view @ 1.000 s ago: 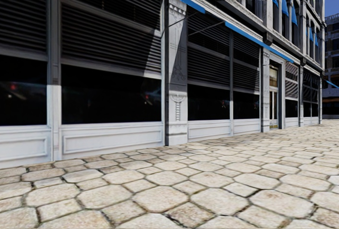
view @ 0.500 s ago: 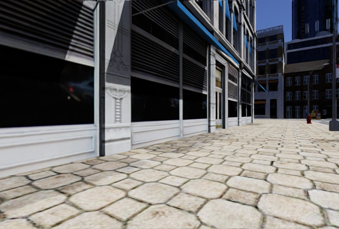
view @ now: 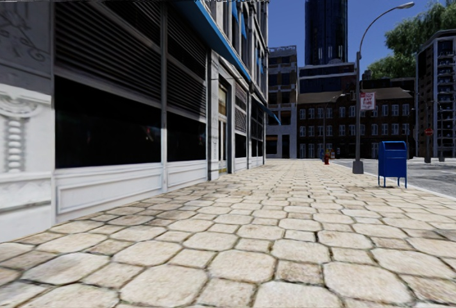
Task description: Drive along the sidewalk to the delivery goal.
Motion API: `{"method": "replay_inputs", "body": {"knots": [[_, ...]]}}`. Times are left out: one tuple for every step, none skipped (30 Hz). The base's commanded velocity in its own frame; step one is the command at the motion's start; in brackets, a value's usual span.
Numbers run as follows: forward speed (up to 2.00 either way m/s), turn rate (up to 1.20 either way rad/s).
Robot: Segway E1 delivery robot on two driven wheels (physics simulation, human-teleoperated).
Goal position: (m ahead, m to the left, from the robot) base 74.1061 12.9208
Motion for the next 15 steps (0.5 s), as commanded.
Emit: {"method": "replay_inputs", "body": {"knots": [[2.0,-0.68],[2.0,-0.68],[2.0,-0.68],[2.0,-0.68],[2.0,-0.68],[2.0,-0.68],[2.0,-0.68],[2.0,-0.68],[2.0,-0.68],[2.0,-0.68],[2.0,-0.68],[2.0,-0.68],[2.0,-0.66],[2.0,-0.61],[2.0,-0.61]]}}
